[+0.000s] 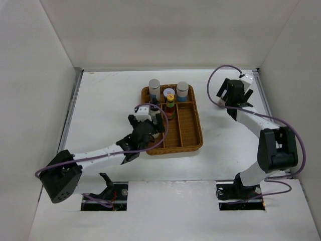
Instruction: Organize the condiment bottles
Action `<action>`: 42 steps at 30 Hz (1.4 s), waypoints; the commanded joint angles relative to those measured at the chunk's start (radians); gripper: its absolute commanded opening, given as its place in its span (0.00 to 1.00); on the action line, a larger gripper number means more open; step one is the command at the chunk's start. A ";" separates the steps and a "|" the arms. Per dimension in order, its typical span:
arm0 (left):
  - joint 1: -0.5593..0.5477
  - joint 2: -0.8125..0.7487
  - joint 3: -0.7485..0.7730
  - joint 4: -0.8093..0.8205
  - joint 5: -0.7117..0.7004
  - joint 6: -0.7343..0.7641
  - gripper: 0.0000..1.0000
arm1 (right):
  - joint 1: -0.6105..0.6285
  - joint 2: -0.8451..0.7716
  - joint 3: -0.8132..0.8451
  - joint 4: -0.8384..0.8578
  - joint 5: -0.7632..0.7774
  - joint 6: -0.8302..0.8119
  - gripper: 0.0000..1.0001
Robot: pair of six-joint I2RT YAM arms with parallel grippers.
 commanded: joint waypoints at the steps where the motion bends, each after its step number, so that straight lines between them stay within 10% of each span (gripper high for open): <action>1: 0.020 -0.098 -0.010 0.066 0.016 0.009 1.00 | -0.034 0.048 0.074 -0.043 -0.082 -0.006 1.00; 11: 0.118 -0.292 -0.066 0.083 0.029 0.029 1.00 | -0.062 0.251 0.210 -0.041 -0.182 0.011 0.97; 17: 0.182 -0.362 -0.104 0.072 0.012 0.024 1.00 | -0.039 0.184 0.156 0.049 -0.055 -0.002 0.45; 29: 0.386 -0.387 -0.164 -0.005 0.047 -0.164 1.00 | 0.294 -0.200 -0.042 0.094 -0.064 0.015 0.47; 42: 0.564 -0.272 -0.178 -0.097 0.199 -0.327 1.00 | 0.472 -0.053 -0.082 0.249 -0.128 0.011 0.50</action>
